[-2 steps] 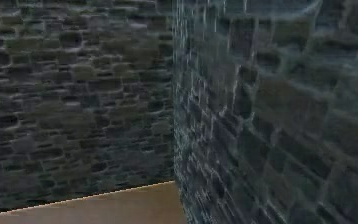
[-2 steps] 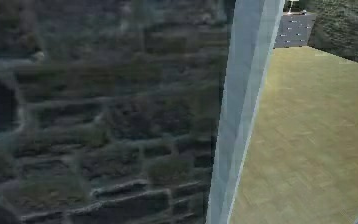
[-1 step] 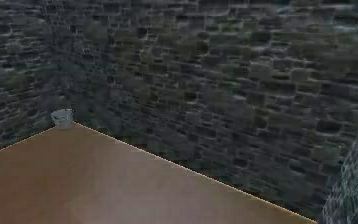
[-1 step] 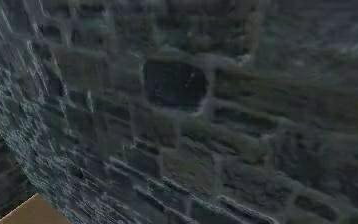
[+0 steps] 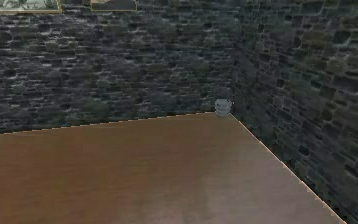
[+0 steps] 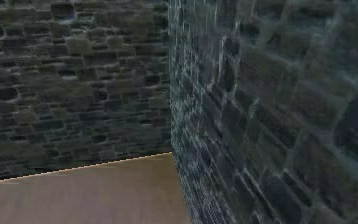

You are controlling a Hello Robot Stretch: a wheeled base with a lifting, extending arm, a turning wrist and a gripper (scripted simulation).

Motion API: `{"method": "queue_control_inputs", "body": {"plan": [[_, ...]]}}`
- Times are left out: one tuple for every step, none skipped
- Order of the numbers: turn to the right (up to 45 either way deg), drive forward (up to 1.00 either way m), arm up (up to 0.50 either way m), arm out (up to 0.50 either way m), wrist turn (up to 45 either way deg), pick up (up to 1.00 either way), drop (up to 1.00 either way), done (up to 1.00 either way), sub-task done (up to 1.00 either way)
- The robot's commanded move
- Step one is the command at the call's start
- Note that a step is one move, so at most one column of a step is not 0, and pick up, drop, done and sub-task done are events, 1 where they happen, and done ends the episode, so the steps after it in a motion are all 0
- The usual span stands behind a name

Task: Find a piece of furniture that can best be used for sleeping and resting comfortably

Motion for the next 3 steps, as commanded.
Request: {"method": "queue_control_inputs", "body": {"plan": [[-6.0, 0.0, 0.0, 0.0, 0.0, 0.0, 0.0, 0.0, 0.0], [0.0, 0.3, 0.0, 0.0, 0.0, 0.0, 0.0, 0.0, 0.0], [-45.0, 0.0, 0.0, 0.0, 0.0, 0.0, 0.0, 0.0, 0.0]]}}
